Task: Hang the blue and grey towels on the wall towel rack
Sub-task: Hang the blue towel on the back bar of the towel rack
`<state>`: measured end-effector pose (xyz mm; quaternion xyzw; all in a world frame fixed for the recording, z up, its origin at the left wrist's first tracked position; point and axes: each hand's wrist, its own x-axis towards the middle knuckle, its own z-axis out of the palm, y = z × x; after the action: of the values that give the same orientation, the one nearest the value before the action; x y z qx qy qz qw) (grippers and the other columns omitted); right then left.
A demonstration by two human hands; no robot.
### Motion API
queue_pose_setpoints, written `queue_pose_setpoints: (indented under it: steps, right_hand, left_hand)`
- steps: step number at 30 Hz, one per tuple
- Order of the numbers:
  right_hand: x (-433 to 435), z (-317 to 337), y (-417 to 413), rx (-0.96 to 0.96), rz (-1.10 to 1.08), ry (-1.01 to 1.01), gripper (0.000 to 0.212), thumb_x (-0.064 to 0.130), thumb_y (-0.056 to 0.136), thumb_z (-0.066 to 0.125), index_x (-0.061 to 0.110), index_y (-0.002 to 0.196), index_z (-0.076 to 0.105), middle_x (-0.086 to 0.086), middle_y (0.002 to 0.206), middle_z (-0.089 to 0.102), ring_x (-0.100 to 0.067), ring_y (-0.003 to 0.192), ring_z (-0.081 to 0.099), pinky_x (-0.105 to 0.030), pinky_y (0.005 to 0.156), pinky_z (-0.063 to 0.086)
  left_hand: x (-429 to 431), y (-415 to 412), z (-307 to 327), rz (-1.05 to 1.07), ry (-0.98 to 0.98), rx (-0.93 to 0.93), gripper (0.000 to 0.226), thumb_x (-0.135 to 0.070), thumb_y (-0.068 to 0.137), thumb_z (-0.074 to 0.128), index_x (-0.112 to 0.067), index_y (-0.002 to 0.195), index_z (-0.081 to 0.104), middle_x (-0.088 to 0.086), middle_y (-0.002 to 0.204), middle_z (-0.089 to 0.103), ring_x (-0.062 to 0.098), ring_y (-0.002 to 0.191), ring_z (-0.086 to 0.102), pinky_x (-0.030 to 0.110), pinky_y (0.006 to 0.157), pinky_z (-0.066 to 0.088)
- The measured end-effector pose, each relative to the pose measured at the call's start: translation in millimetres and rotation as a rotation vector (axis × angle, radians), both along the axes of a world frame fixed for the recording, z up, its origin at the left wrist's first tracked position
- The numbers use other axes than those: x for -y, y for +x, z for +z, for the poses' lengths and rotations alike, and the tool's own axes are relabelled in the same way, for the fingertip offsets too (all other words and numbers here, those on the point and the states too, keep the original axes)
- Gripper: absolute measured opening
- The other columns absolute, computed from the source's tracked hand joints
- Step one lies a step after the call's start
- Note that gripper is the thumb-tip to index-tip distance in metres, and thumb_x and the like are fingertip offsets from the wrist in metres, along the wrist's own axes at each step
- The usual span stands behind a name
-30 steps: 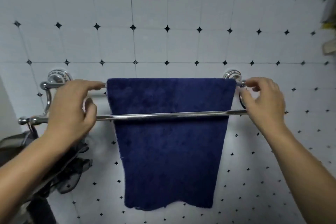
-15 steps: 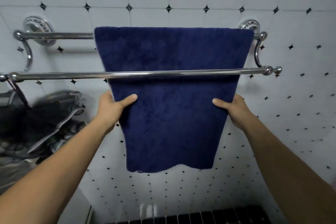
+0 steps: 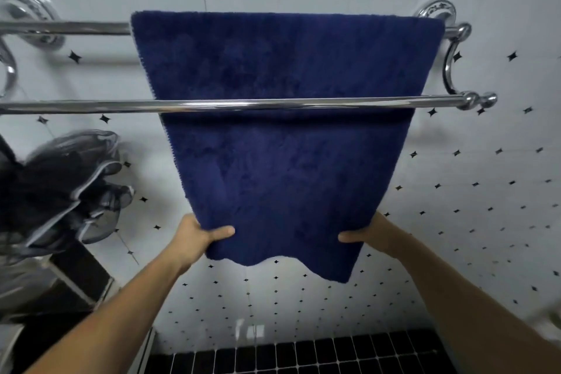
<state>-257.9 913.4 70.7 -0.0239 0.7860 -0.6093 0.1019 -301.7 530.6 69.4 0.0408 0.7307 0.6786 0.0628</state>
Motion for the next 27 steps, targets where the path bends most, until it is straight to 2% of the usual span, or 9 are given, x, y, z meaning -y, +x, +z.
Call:
queue_pose_setpoints:
  steps: [3, 5, 8, 11, 14, 18, 21, 24, 27]
  right_hand:
    - [1, -41, 1, 0.084, 0.028, -0.023, 0.061, 0.007, 0.074, 0.082, 0.026, 0.126, 0.056, 0.005, 0.125, 0.068, -0.010, 0.110, 0.065, -0.030, 0.084, 0.056]
    - [-4, -57, 2, 0.080, -0.091, 0.021, 0.043, 0.010, 0.076, 0.081, 0.025, 0.111, 0.063, 0.002, 0.117, 0.070, -0.004, 0.095, 0.068, -0.020, 0.071, 0.056]
    - [-15, -73, 0, 0.055, -0.303, 0.096, 0.027, 0.015, 0.075, 0.082, 0.012, 0.098, 0.070, -0.005, 0.102, 0.072, -0.008, 0.082, 0.069, -0.022, 0.066, 0.057]
    - [-9, -82, 6, 0.036, -0.384, -0.079, 0.032, 0.012, 0.071, 0.084, 0.020, 0.098, 0.070, 0.005, 0.099, 0.073, -0.011, 0.079, 0.073, -0.024, 0.067, 0.059]
    - [2, -93, 12, 0.032, -0.377, -0.200, 0.053, 0.007, 0.069, 0.085, 0.028, 0.113, 0.063, 0.009, 0.106, 0.074, -0.010, 0.090, 0.072, -0.022, 0.066, 0.059]
    - [10, -107, 13, 0.133, -0.253, -0.096, 0.057, 0.009, 0.066, 0.088, 0.033, 0.111, 0.062, 0.010, 0.107, 0.074, -0.009, 0.091, 0.071, -0.022, 0.065, 0.058]
    - [-4, -108, 9, 0.206, -0.277, -0.009, 0.055, 0.014, 0.063, 0.090, 0.024, 0.109, 0.062, 0.004, 0.106, 0.071, -0.021, 0.096, 0.069, -0.037, 0.078, 0.058]
    - [-10, -110, 5, 0.201, -0.357, 0.058, 0.047, 0.009, 0.066, 0.088, 0.022, 0.101, 0.060, -0.002, 0.103, 0.067, -0.018, 0.090, 0.065, -0.039, 0.078, 0.056]
    - [8, -115, 5, 0.156, -0.414, 0.027, 0.049, 0.007, 0.068, 0.086, 0.018, 0.108, 0.060, -0.007, 0.108, 0.067, -0.020, 0.091, 0.064, -0.034, 0.074, 0.053]
  left_hand:
    - [6, 4, -33, 0.044, -0.064, 0.103, 0.031, -0.016, 0.064, 0.088, -0.015, 0.091, 0.074, -0.007, 0.089, 0.079, 0.014, 0.081, 0.074, 0.021, 0.058, 0.057]
    - [15, -1, -42, 0.095, -0.088, 0.123, 0.022, -0.014, 0.069, 0.086, -0.013, 0.089, 0.075, -0.005, 0.087, 0.079, 0.015, 0.078, 0.075, 0.021, 0.057, 0.057]
    - [22, -7, -46, 0.130, -0.103, 0.111, 0.009, -0.010, 0.075, 0.081, -0.013, 0.082, 0.077, 0.004, 0.084, 0.079, 0.020, 0.074, 0.075, 0.025, 0.056, 0.059]
    - [17, -1, -52, 0.168, -0.037, 0.103, 0.011, -0.010, 0.078, 0.079, -0.014, 0.087, 0.076, 0.004, 0.088, 0.079, 0.021, 0.077, 0.075, 0.029, 0.061, 0.060]
    - [9, 12, -65, 0.187, 0.018, 0.120, 0.020, -0.011, 0.080, 0.078, -0.012, 0.099, 0.072, 0.001, 0.091, 0.079, 0.020, 0.078, 0.075, 0.027, 0.059, 0.059]
    - [1, 28, -85, 0.179, -0.078, 0.191, 0.021, -0.002, 0.075, 0.079, -0.010, 0.092, 0.071, -0.005, 0.078, 0.078, 0.013, 0.067, 0.074, 0.020, 0.053, 0.055]
    - [12, 24, -86, 0.240, -0.113, 0.196, 0.015, 0.004, 0.076, 0.076, -0.004, 0.086, 0.071, -0.001, 0.073, 0.078, 0.015, 0.060, 0.073, 0.022, 0.049, 0.054]
    - [23, 20, -88, 0.262, -0.155, 0.140, 0.010, 0.006, 0.078, 0.073, 0.003, 0.086, 0.069, 0.003, 0.074, 0.077, 0.019, 0.066, 0.072, 0.021, 0.053, 0.055]
    - [17, 27, -93, 0.222, -0.164, 0.142, 0.017, 0.005, 0.084, 0.068, -0.009, 0.093, 0.069, -0.001, 0.084, 0.078, 0.018, 0.076, 0.072, 0.024, 0.063, 0.057]
